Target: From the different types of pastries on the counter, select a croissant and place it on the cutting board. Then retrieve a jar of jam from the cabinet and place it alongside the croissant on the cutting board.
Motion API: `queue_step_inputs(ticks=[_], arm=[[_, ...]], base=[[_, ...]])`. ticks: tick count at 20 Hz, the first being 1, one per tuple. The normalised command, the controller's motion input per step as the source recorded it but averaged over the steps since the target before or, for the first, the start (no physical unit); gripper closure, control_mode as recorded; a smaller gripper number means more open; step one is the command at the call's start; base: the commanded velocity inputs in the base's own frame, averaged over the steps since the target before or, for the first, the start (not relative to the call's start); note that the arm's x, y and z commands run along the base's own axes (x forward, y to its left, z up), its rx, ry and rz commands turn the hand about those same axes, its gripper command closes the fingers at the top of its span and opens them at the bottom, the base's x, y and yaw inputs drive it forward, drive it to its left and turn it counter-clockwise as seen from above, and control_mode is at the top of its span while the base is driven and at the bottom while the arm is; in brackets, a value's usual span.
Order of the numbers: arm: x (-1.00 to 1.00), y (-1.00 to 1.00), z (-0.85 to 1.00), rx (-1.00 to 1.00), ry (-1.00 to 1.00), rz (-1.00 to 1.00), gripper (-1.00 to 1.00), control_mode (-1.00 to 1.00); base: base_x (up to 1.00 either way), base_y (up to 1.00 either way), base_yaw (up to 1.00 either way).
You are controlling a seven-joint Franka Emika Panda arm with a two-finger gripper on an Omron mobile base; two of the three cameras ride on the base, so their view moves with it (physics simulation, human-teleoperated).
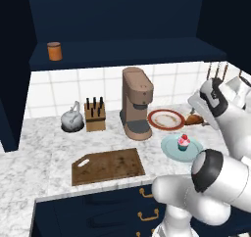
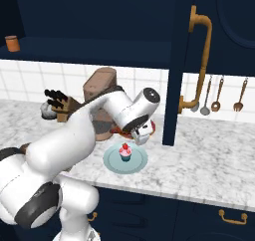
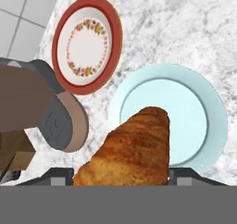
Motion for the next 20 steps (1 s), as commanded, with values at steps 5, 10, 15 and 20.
queue_step_inputs(ticks=[5, 10, 15, 20], arm=[[-0.97, 0.63, 0.00, -0.09, -0.03, -0.01, 1.00, -1.00], [-0.73, 0.92, -0.02, -0.23, -0.13, 0.08, 1.00, -1.00], [-0.23, 0.69, 0.00, -0.07, -0.10, 0.13, 1.00, -1.00], [0.19, 0.63, 0.04, -0.02, -0.10, 0.22, 1.00, -1.00]], base=[[0.00, 0.00, 0.00], [0.00, 0.00, 0.00], [0.00, 0.00, 0.00], [0.00, 0.00, 0.00]])
